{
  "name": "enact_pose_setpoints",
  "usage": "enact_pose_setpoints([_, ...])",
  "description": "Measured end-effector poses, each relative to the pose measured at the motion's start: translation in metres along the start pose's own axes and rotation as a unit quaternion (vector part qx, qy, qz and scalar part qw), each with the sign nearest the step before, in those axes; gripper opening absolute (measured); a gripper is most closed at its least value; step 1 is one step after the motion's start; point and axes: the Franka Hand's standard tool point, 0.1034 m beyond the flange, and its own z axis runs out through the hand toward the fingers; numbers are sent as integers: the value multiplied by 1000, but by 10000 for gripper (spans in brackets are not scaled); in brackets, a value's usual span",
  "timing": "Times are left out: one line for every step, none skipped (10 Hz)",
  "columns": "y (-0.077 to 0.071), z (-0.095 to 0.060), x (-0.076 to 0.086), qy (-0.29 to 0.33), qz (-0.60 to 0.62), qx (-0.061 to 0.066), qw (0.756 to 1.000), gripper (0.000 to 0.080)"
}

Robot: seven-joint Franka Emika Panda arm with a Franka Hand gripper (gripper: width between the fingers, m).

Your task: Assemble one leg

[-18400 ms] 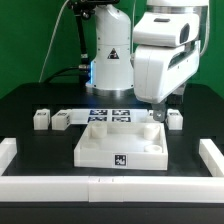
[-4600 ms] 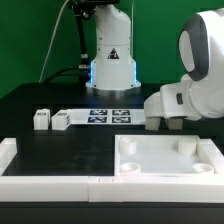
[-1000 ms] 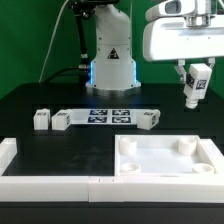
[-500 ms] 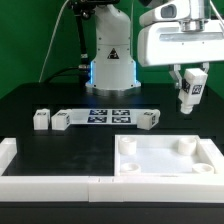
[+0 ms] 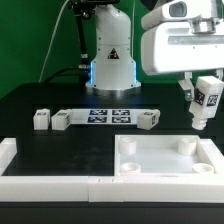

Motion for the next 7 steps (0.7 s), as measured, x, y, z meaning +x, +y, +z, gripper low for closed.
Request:
enact_pose_setpoints([0, 0, 2, 1, -1, 0, 1000, 288])
enact_pose_setpoints([0, 0, 1, 1, -1, 0, 1000, 288])
enact_pose_setpoints([0, 0, 1, 1, -1, 0, 1000, 288])
enact_pose_setpoints([0, 0, 1, 1, -1, 0, 1000, 288])
enact_pose_setpoints([0, 0, 1, 1, -1, 0, 1000, 288])
enact_pose_setpoints([1, 1, 1, 0, 0, 0, 1000, 288])
enact_pose_setpoints([12, 5, 7, 1, 8, 0, 1000, 288])
